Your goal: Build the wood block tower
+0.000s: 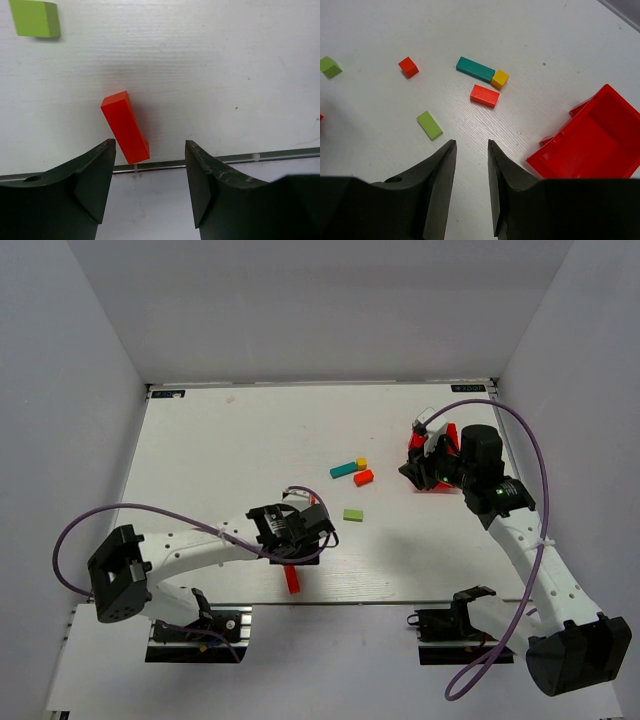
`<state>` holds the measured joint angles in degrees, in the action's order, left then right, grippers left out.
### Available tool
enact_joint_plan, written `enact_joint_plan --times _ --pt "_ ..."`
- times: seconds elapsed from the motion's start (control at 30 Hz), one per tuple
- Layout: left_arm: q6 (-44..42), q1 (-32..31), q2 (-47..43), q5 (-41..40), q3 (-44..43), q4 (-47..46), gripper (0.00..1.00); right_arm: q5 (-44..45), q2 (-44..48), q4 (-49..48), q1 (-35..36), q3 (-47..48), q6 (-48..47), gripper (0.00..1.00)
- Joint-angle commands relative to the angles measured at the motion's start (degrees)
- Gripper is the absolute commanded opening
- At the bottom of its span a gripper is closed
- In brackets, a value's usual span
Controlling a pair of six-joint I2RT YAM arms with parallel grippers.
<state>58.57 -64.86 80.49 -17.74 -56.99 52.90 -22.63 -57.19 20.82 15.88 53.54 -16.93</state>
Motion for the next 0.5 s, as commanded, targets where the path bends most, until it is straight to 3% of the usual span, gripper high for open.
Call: enact_joint_plan --times 0.0,0.07,0.47 --pt "6.55 -0.88 -2.27 -4.32 1.45 1.41 0.68 0.04 0.94 -1.92 0.2 -0.36 -0.04 0.38" --pt "10.24 -0.88 -1.57 -4.85 2.24 2.29 0.68 0.13 0.94 -2.18 0.03 -0.45 0.05 0.38" --pt "13.59 -1.94 -2.79 -7.66 6.45 -2.71 0.68 0.31 0.24 -2.54 0.03 -0.89 0.14 0.38"
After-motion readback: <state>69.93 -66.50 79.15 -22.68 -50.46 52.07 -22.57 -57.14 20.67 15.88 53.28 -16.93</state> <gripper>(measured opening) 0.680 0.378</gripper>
